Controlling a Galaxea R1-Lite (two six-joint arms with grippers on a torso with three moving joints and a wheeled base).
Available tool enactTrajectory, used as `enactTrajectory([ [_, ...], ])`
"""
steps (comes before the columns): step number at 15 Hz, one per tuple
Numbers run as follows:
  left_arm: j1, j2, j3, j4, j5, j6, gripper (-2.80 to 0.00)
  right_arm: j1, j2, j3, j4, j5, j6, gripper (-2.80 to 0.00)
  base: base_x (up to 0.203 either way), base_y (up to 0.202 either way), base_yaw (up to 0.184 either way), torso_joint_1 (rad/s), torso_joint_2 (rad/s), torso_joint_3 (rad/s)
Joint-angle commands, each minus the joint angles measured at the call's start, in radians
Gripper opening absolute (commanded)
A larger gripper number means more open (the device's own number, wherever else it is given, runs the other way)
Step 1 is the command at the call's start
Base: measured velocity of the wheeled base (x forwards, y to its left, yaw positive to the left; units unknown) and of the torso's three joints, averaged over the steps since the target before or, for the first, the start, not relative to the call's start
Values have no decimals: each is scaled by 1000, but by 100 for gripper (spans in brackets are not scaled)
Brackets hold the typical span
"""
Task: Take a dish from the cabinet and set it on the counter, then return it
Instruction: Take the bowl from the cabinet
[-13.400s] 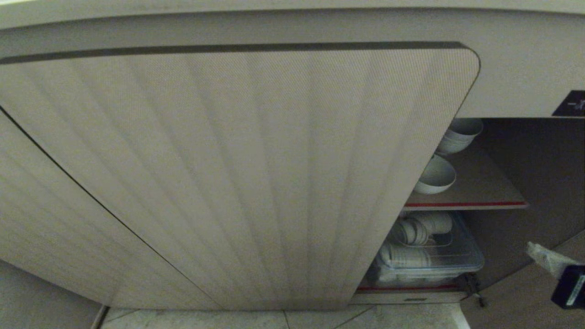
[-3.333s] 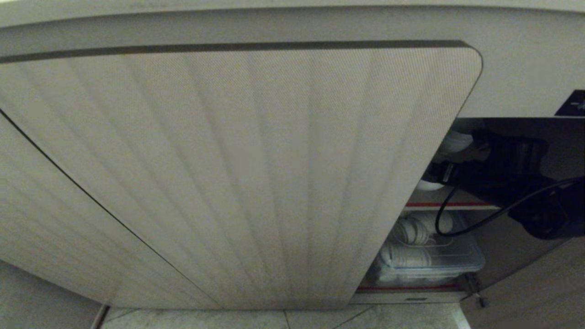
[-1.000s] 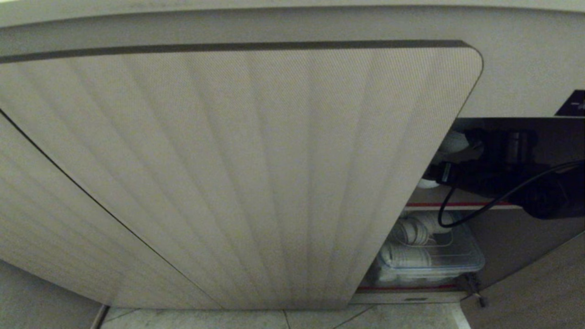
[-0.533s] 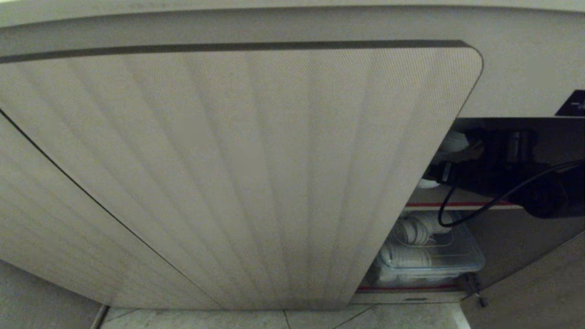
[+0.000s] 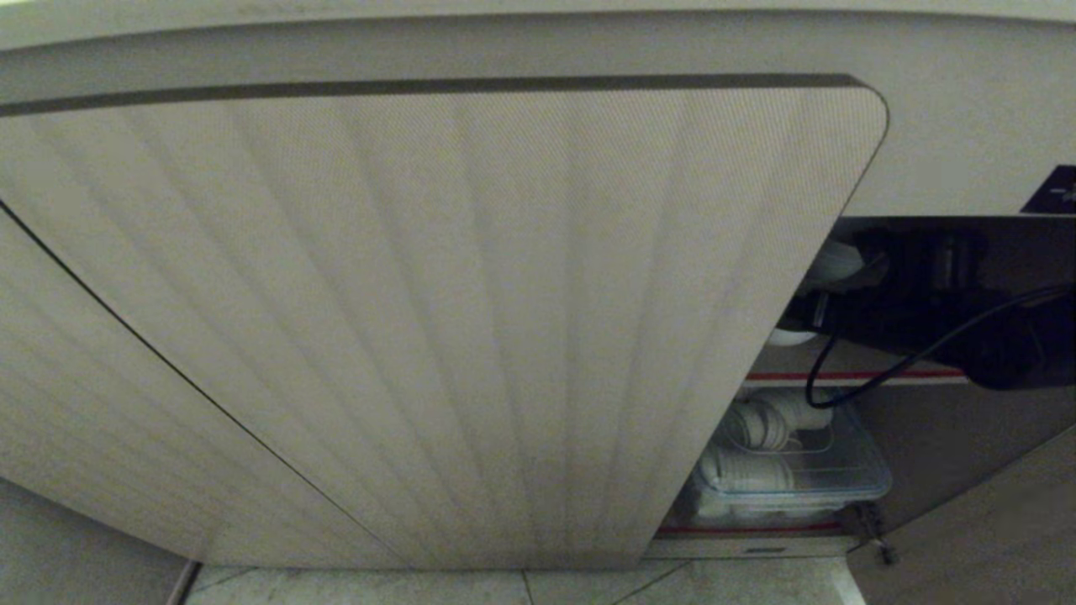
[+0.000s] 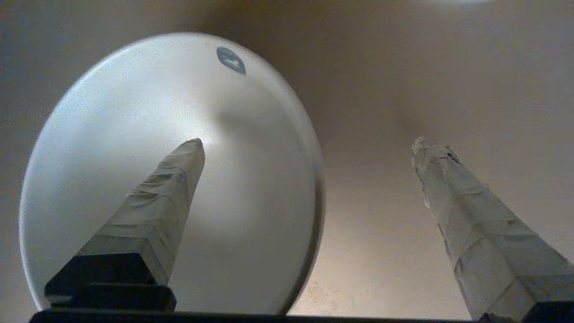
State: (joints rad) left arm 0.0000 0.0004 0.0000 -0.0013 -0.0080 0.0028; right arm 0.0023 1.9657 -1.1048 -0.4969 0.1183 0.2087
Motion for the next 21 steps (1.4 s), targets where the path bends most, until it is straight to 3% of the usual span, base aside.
enactTrajectory([
  [1, 0, 0, 0, 0, 0, 0, -280, 1, 1, -6, 1, 1, 1, 0, 0, 0, 0, 0, 0, 0],
  [10, 0, 0, 0, 0, 0, 0, -280, 1, -9, -6, 94, 0, 0, 0, 0, 0, 0, 0, 0, 0],
  [13, 0, 0, 0, 0, 0, 0, -280, -3, -15, -3, 134, 0, -42, 0, 0, 0, 0, 0, 0, 0],
  [21, 0, 0, 0, 0, 0, 0, -280, -5, -18, 0, 195, -2, -58, 0, 0, 0, 0, 0, 0, 0],
])
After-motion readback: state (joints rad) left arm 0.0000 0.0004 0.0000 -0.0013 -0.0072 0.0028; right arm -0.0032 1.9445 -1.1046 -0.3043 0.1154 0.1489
